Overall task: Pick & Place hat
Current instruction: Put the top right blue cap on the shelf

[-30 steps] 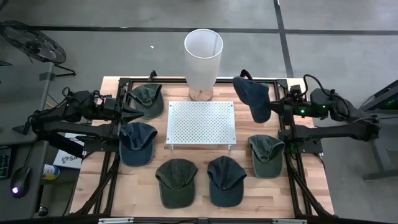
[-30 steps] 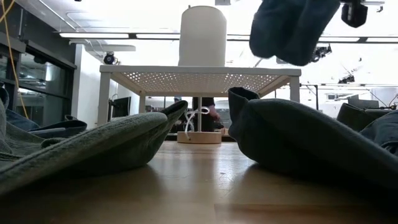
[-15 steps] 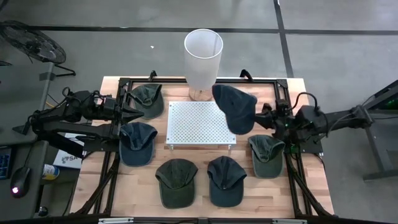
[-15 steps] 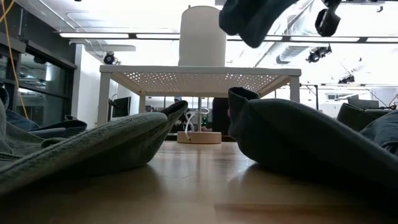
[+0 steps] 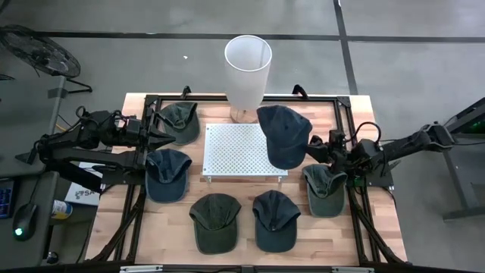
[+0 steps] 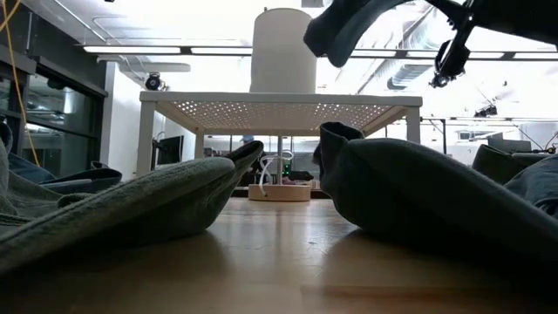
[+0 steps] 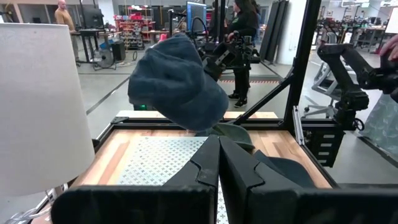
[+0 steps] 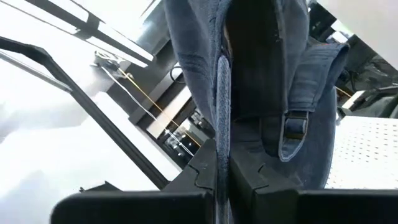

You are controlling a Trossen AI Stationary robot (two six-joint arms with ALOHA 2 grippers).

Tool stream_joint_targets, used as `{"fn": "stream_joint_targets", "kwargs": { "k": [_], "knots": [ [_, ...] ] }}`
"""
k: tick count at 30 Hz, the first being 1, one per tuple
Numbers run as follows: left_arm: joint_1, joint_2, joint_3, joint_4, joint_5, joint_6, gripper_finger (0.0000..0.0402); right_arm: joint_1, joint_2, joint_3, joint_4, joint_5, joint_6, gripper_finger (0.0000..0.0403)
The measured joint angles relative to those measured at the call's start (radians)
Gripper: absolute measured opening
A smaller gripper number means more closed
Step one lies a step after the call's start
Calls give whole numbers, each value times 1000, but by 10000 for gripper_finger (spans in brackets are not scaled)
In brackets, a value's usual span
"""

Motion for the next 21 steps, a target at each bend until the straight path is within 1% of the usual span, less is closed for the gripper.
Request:
{"fn": "stream_joint_targets", "kwargs": {
  "k": [5,8,13,21],
  "knots": [
    [0,0,0,0,0,0,3,0,41,-19,58,2,18,5],
    [0,0,0,0,0,0,3,0,63,-19,56,11,47,5],
    [0,0,0,0,0,0,3,0,121,-17,56,57,120,5],
    [0,0,0,0,0,0,3,-5,223,39,59,97,188,5]
  ]
}}
